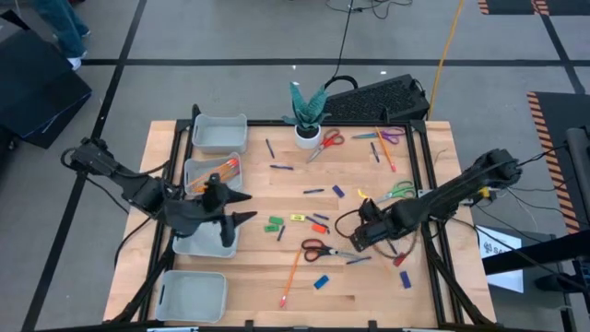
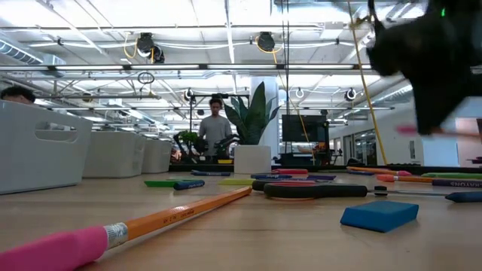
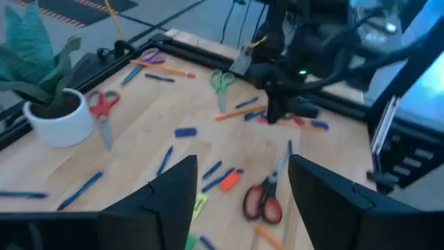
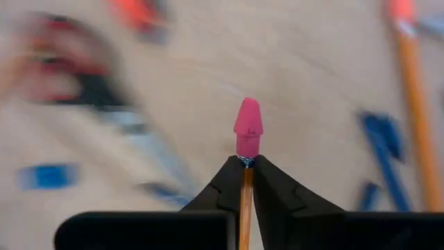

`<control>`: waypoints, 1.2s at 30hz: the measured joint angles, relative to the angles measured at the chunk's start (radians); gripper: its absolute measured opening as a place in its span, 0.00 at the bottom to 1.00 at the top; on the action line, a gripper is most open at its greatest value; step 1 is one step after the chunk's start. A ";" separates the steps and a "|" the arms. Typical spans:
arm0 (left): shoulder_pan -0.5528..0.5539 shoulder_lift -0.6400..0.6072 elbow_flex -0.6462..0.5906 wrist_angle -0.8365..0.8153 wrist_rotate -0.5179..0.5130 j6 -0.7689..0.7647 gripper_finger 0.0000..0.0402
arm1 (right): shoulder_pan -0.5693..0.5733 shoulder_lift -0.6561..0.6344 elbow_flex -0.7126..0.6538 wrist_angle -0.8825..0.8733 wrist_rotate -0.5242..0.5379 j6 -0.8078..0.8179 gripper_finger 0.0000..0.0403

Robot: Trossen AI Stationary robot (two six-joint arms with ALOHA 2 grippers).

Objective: Sort crayons/erasers/pens/pencils in bins
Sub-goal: Put the orange pencil into the middle top gray bin

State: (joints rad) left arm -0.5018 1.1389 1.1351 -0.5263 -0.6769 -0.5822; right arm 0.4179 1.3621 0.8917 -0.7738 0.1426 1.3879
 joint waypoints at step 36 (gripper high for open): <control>0.487 0.367 -0.029 0.916 0.846 0.165 0.45 | -0.183 -0.134 0.100 1.144 0.310 -1.152 0.03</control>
State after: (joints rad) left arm -0.0148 1.5055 1.1065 0.3901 0.1693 -0.4174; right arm 0.2353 1.2279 0.9920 0.3698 0.4525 0.2362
